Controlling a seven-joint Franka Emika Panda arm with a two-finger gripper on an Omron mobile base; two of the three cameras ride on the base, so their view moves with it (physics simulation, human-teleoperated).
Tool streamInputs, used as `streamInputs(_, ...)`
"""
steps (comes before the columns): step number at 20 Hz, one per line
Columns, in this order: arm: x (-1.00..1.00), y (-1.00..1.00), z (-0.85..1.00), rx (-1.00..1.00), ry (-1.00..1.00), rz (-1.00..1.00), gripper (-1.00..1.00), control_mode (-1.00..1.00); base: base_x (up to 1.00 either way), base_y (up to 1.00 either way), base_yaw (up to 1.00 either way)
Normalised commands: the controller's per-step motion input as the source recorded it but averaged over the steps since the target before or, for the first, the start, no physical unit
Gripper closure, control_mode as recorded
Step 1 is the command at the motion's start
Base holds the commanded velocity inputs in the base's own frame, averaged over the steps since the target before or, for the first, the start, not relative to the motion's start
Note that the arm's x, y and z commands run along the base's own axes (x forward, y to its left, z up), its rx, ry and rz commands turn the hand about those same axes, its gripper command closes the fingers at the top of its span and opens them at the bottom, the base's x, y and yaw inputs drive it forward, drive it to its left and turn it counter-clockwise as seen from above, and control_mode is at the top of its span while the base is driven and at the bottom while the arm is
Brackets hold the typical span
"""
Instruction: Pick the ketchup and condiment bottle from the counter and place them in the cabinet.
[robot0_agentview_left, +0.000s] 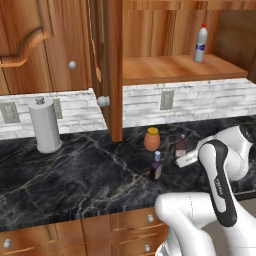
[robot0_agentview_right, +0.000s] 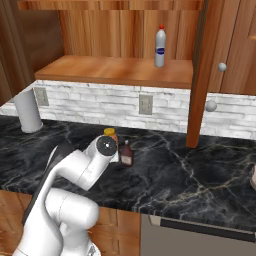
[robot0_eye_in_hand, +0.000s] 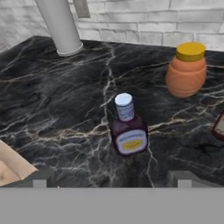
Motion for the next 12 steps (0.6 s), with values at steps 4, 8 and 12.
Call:
streamInputs(4, 0.0, 0.0, -0.1, 0.01, -0.13, 0.05, -1.0, -1.0, 0.0, 0.0, 0.0)
streamInputs(8, 0.01, 0.0, -0.22, 0.01, -0.06, 0.02, -1.0, -1.0, 0.0, 0.0, 0.0)
streamInputs(12, 0.02, 0.0, -0.15, 0.03, -0.06, 0.04, -1.0, -1.0, 0.0, 0.0, 0.0)
